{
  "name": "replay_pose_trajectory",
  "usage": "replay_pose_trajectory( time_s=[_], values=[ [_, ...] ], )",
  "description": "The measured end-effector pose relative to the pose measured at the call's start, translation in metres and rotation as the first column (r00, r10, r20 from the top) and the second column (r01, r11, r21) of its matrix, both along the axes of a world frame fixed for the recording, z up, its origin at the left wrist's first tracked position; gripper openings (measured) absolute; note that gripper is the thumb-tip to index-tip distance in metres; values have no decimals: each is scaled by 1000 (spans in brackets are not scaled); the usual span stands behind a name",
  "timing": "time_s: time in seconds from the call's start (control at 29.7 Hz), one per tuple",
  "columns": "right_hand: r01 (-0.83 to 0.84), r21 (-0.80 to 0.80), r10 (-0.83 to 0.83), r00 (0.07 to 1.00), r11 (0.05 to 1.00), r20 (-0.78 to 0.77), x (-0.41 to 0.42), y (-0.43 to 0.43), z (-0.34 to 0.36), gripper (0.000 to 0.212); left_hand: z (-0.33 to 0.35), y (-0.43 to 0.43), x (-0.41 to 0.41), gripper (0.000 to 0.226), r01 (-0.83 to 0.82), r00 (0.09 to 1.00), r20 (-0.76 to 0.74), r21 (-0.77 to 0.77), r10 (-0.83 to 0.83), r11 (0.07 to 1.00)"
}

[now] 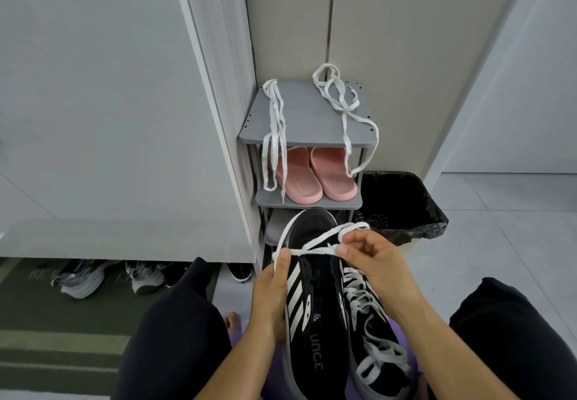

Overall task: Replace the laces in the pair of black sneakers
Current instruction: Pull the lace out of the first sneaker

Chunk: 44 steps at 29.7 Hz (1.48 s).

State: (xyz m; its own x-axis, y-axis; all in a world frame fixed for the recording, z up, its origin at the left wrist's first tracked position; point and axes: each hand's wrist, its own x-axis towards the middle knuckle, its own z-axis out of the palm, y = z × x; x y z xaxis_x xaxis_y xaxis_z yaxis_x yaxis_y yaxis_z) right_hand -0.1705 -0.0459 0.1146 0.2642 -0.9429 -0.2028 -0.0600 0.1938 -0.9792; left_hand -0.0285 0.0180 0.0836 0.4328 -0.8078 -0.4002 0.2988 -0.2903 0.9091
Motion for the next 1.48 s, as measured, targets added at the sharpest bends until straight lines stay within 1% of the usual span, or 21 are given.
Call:
replay_pose_trajectory(
  time_s=[0.1, 0.17, 0.24, 0.3, 0.37, 0.47, 0.51, 0.57, 0.64, 0.74, 0.84, 0.91, 0.98, 1.01, 1.05, 1.11, 1.15, 1.21, 1.35, 1.42, 1.48],
  values=[
    [90, -19, -90, 996, 996, -14, 0, -2, -4, 7, 1, 1, -1, 52, -9, 1000, -12, 7, 9, 1000],
    [207, -63, -209, 977, 976, -38, -4, -8, -6, 11, 1, 0, -1, 57, -27, 999, -32, 16, 28, 1000],
    [383, -99, -383, 923, 918, 29, -11, -17, -3, 14, 0, -1, 0, 56, -37, 999, -32, 32, 38, 999],
    [486, -39, -476, 867, 873, 146, -21, -25, 2, 16, 0, -1, 0, 51, -45, 998, -40, 35, 46, 998],
    [411, 39, -412, 899, 911, 149, -21, -25, 2, 21, -1, -1, 0, 48, -45, 998, -39, 39, 46, 998],
    [127, 157, -123, 992, 979, -32, -7, -13, -12, 34, -2, -2, 0, 48, -60, 998, -33, 42, 62, 997],
    [55, 193, -43, 997, 980, -62, -1, -8, -15, 37, -2, -2, 0, 48, -63, 997, -35, 37, 64, 997],
    [7, 192, 11, 996, 981, -92, 6, -3, -19, 40, -1, -2, -1, 46, -51, 998, -42, 18, 51, 999],
    [55, 144, -41, 994, 988, -99, 7, -2, -19, 35, 0, -2, -3, 44, -38, 999, -27, 2, 38, 999],
    [126, 70, -124, 991, 990, -41, 9, 0, -19, 23, -1, -2, -3, 44, -49, 999, 13, 12, 49, 999],
    [231, -39, -233, 972, 972, -36, 8, -5, -14, 18, 0, -2, -2, 44, -58, 998, -2, 45, 58, 997],
    [404, -33, -401, 914, 914, 63, -3, -18, -8, 20, 1, -1, -1, 43, -64, 998, -18, 59, 65, 996],
    [514, 61, -514, 829, 855, 219, -18, -30, -1, 23, 2, -1, 0, 43, -74, 996, -45, 65, 77, 995],
    [502, 90, -508, 829, 860, 232, -21, -32, -1, 23, 2, 0, 1, 44, -76, 995, -58, 66, 79, 995],
    [439, 98, -450, 875, 893, 177, -20, -31, -3, 24, 2, 0, 1, 44, -76, 994, -68, 67, 81, 995],
    [228, 101, -231, 973, 968, 19, -10, -21, -16, 26, 2, -1, 0, 44, -77, 995, -63, 63, 81, 995],
    [140, 116, -138, 990, 983, -23, -3, -15, -21, 26, 3, -1, -1, 43, -75, 996, -53, 58, 78, 996],
    [78, 107, -78, 997, 991, -3, 7, -5, -27, 23, 3, -1, -3, 43, -64, 997, -37, 43, 65, 997],
    [214, -15, -213, 975, 977, 68, 5, -8, -18, 15, 3, -1, -3, 41, -57, 998, -25, 60, 58, 997],
    [381, -43, -373, 919, 923, 131, -4, -19, -10, 18, 3, -1, -3, 40, -62, 997, -35, 67, 65, 996],
    [510, -1, -495, 836, 860, 235, -16, -29, -3, 18, 4, -1, -2, 45, -78, 995, -53, 74, 82, 994]
  ],
)
